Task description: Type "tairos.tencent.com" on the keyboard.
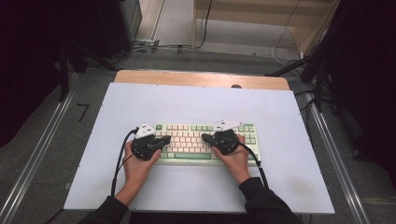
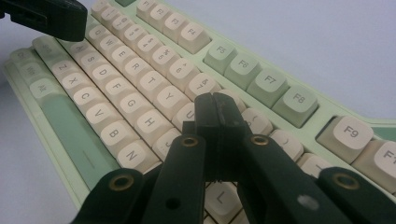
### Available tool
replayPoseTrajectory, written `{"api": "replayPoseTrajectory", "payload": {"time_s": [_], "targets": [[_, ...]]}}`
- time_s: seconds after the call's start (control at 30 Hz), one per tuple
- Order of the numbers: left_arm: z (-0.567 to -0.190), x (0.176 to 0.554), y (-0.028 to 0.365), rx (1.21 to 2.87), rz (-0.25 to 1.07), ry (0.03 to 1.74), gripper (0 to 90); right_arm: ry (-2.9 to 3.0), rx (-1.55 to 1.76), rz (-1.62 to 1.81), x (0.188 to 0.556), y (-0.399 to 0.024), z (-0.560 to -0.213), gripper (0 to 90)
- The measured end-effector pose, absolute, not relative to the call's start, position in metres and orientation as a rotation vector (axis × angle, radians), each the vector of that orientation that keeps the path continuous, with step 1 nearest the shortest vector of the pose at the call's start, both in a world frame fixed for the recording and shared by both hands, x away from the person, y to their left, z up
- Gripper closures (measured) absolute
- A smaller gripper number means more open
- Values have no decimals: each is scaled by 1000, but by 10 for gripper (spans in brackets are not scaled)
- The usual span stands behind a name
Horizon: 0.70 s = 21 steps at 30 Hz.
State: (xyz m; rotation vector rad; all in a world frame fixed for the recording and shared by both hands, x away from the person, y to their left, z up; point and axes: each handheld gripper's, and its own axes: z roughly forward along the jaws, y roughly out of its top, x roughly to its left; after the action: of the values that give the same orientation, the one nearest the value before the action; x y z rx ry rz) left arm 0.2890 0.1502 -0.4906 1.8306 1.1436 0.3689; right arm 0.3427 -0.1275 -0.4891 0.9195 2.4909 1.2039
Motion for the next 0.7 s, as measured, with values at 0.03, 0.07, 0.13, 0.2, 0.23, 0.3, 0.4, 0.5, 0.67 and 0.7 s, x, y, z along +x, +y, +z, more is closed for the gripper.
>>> {"api": "replayPoseTrajectory", "payload": {"time_s": [0.03,0.07,0.13,0.2,0.23,0.3,0.4,0.5,0.67,0.7], "targets": [[-491,289,150,1829,368,1144,900,2491,919,1203,343,-127,-489,874],[-491,289,150,1829,369,1144,900,2492,917,1203,343,-127,-489,874],[-490,289,150,1828,366,1144,900,2493,916,1198,342,-127,-489,874],[-491,289,150,1828,365,1144,900,2493,916,1197,342,-127,-489,874],[-490,289,150,1827,364,1144,900,2492,916,1196,342,-127,-489,874],[-490,289,150,1828,364,1144,900,2492,916,1194,342,-127,-489,874],[-490,289,150,1827,363,1144,900,2492,914,1194,342,-127,-489,874],[-490,289,150,1828,362,1143,900,2491,911,1194,342,-127,-489,874],[-490,289,150,1827,362,1143,900,2491,907,1192,342,-126,-489,874],[-490,289,150,1828,362,1143,900,2493,903,1186,342,-126,-489,874]]}}
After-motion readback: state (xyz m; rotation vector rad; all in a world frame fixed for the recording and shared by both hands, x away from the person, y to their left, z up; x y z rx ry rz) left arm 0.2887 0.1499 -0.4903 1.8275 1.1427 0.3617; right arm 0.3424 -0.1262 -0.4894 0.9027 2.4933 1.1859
